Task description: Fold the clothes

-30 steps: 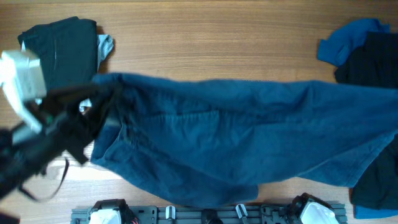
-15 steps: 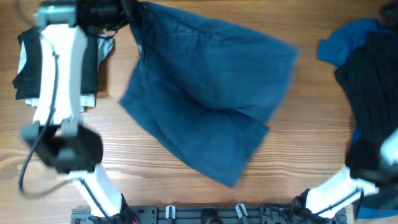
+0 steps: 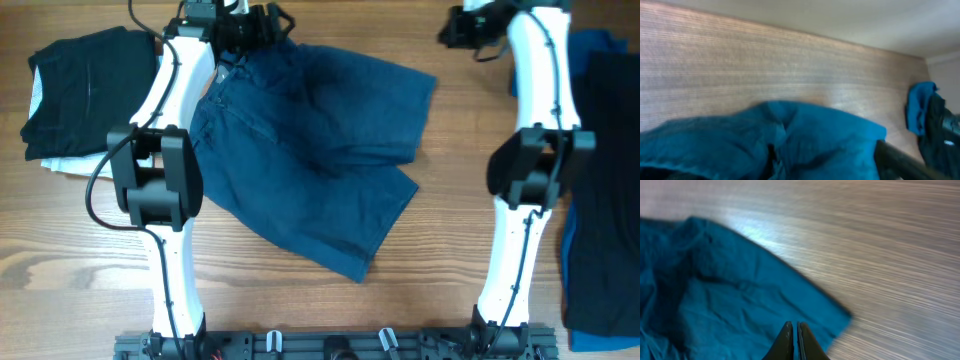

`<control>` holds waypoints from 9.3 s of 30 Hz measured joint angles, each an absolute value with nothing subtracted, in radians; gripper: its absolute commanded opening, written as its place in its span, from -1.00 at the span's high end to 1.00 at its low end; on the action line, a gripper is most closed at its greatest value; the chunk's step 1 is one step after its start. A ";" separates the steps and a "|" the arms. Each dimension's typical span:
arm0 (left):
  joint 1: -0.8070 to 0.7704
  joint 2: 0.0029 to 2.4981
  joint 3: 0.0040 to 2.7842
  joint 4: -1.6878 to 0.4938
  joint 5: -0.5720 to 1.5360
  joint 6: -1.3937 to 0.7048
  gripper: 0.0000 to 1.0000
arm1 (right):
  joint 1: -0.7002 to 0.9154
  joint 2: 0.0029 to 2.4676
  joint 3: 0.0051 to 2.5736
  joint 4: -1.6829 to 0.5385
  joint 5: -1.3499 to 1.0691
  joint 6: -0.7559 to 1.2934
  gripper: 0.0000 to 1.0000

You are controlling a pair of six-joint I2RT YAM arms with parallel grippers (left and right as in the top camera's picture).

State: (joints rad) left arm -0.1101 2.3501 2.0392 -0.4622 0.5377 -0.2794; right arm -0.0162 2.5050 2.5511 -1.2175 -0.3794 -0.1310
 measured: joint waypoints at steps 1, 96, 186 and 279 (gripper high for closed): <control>-0.111 2.350 2.039 -0.447 0.524 -0.279 -0.99 | 0.013 2.505 2.551 -1.229 -0.355 -0.133 0.70; 0.175 2.114 2.044 -1.126 0.344 -0.279 -1.00 | -0.095 2.260 1.803 -0.528 -0.256 0.123 -0.07; 0.175 2.114 2.044 -1.126 0.340 -0.279 -0.99 | -0.068 1.992 1.158 -0.336 -0.549 -0.126 0.06; 0.175 2.114 2.044 -1.126 0.340 -0.279 -1.00 | 0.086 1.534 0.766 -0.667 -0.321 0.480 0.19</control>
State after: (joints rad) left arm 0.1749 2.1136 2.0438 -1.1263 0.3405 -0.2794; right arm 0.0856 1.5341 0.7658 -0.6674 -0.3214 0.4797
